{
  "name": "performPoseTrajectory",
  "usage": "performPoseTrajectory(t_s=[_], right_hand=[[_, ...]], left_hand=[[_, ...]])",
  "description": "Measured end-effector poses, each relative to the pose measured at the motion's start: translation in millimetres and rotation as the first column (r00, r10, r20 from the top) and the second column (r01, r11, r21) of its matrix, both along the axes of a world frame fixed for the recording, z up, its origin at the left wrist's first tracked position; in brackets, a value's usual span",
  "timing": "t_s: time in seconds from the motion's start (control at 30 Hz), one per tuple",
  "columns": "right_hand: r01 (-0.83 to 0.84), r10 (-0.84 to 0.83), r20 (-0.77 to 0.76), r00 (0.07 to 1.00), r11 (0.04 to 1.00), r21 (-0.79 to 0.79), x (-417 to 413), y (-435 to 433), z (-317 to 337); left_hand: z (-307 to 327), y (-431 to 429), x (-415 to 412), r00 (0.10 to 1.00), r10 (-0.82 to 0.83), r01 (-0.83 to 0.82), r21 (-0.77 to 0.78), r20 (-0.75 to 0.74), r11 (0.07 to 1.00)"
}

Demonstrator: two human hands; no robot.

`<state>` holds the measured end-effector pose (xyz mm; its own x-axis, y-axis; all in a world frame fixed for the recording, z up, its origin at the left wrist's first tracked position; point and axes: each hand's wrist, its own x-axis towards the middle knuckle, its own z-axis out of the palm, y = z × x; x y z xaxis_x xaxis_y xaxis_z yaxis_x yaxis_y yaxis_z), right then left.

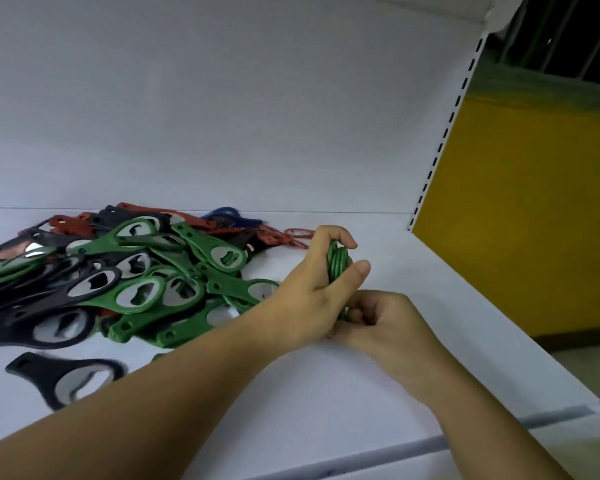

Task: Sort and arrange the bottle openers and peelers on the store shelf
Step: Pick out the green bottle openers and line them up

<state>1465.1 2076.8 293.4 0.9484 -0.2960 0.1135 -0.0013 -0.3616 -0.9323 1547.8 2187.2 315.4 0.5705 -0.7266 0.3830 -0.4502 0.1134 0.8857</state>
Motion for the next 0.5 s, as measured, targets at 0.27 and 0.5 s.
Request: performPoseTrajectory(t_s=[0.27,0.5], right_hand=[[0.019,-0.02,-0.001,1.0,0.999,-0.029,-1,-1,-1],[-0.011,0.009,0.04,0.999,0.999,0.053,-7,-1,4]], left_hand=[[-9,3,-10,0.991,-0.12,0.121,-0.015,0.053,0.993],[-1,10,-14,0.985,-0.175,0.175,-0.007,0.007,0.985]])
